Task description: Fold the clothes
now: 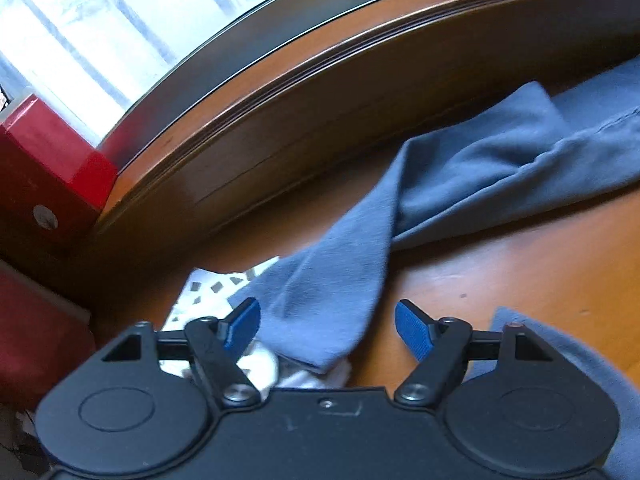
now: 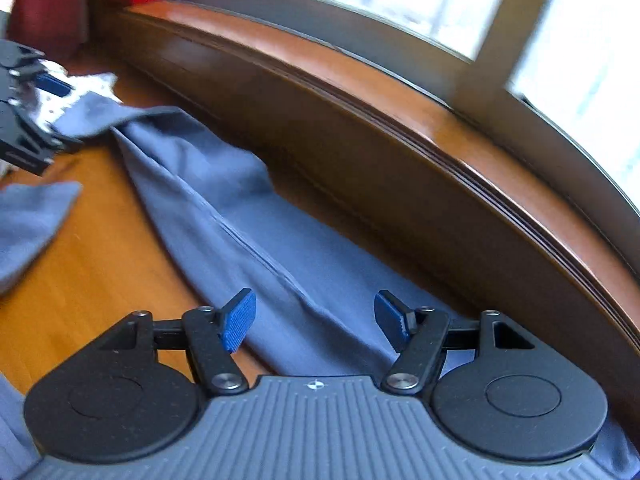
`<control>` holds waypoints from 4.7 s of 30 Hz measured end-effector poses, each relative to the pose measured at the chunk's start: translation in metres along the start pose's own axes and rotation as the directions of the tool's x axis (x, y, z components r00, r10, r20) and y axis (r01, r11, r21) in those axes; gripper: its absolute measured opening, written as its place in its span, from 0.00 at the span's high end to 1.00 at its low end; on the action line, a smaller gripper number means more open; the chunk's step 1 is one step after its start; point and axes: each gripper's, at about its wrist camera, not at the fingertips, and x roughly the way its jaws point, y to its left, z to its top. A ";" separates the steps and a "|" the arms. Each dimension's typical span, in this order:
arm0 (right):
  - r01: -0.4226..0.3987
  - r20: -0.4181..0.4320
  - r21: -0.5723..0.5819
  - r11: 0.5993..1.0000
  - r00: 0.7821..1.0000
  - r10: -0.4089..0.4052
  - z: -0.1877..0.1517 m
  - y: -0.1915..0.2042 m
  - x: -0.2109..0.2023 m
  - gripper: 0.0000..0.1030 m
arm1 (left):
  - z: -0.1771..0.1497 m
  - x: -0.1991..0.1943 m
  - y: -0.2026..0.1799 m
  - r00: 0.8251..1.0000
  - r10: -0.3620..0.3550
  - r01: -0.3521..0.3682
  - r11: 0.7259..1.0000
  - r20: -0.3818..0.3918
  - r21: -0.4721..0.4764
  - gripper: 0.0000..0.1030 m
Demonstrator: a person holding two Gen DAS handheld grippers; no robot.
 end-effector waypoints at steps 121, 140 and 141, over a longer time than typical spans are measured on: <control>0.554 -0.363 0.517 0.652 0.832 -0.419 -0.218 -0.295 -0.076 0.71 | 0.125 0.103 -0.034 0.980 0.112 -0.139 0.977 -0.164 -0.161 0.27; 0.166 -0.025 0.522 0.837 0.984 -0.179 -0.153 -0.149 -0.121 0.46 | 0.060 0.027 0.000 0.991 -0.115 0.104 0.984 -0.072 -0.147 0.26; 0.073 0.009 0.513 0.855 0.996 -0.091 -0.150 -0.123 -0.120 0.46 | 0.049 0.022 0.001 0.987 -0.138 0.126 0.981 -0.080 -0.145 0.26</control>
